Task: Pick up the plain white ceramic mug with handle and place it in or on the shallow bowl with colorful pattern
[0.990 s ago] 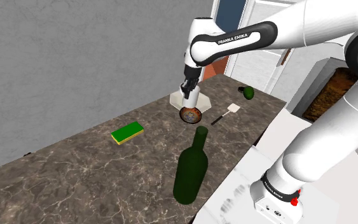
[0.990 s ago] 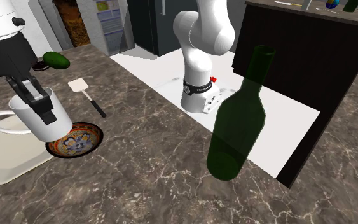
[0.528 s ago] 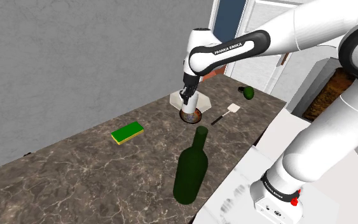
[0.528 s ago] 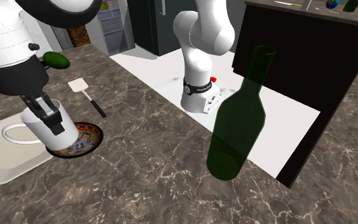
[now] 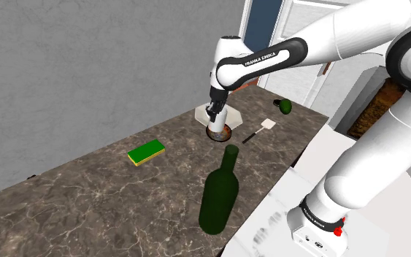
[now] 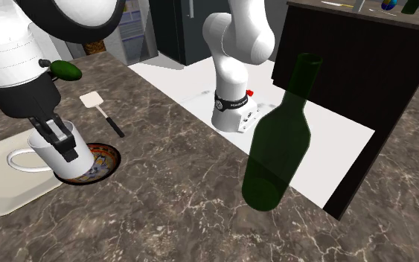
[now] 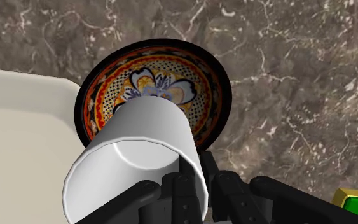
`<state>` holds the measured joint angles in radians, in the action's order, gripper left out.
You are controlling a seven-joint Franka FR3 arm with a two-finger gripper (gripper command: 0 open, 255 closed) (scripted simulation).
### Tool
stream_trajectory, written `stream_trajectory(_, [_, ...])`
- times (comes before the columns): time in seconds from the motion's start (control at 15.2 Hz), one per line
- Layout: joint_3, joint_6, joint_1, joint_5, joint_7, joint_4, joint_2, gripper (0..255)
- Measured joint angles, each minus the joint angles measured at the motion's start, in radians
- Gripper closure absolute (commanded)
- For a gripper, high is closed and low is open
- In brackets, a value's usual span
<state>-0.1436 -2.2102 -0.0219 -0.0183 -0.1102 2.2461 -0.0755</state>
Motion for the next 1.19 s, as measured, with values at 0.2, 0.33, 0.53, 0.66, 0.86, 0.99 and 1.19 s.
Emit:
stream_trajectory(0.2, [0.0, 0.0, 0.0, 0.0, 0.0, 0.0, 0.0, 0])
stream_trajectory(0.33, [0.0, 0.0, 0.0, 0.0, 0.0, 0.0, 0.0, 0])
stream_trajectory(0.53, [-0.001, 0.015, 0.001, -0.001, 0.002, -0.011, -0.006, 0])
stream_trajectory(0.66, [0.001, 0.071, 0.001, -0.004, -0.001, -0.041, -0.032, 0])
stream_trajectory(0.86, [0.002, 0.119, 0.0, -0.007, -0.005, -0.069, -0.051, 0])
stream_trajectory(0.99, [0.003, 0.125, 0.0, -0.007, -0.005, -0.071, -0.055, 0])
stream_trajectory(1.19, [0.003, 0.127, -0.001, -0.007, -0.006, -0.071, -0.056, 0])
